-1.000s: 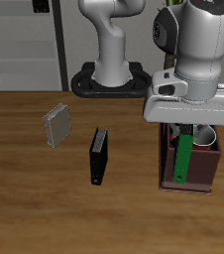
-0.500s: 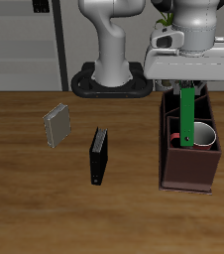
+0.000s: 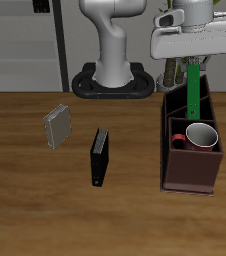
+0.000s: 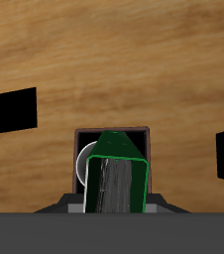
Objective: Place the red mug into the left desk caddy's right compartment and place the green book into the left desk caddy's back compartment
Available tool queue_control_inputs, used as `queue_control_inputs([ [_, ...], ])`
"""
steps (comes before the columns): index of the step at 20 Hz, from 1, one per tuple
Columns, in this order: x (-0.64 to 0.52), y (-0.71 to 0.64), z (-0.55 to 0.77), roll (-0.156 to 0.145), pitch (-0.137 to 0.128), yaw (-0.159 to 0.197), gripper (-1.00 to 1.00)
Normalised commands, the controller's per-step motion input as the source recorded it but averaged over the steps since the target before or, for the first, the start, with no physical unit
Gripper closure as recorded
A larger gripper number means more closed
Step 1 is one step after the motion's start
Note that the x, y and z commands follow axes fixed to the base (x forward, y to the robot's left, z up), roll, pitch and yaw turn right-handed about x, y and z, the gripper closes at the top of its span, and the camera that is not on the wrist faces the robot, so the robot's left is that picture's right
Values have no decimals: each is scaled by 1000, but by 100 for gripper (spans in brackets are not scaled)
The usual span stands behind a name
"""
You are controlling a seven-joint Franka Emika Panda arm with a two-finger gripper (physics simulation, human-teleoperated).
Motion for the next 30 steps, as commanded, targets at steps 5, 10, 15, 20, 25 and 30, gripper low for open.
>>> queue_control_inputs([
  [5,-450,164,-62,61,-13,29,100],
  [10,-328,60,-32,45,-9,2,100],
  [15,-323,15,-100,23,-13,15,100],
  [20,-272,41,-121,-12,-10,23,100],
  [25,-294,39,-105,6,-7,-19,100],
  [30,-358,121,-122,63,-7,0,100],
])
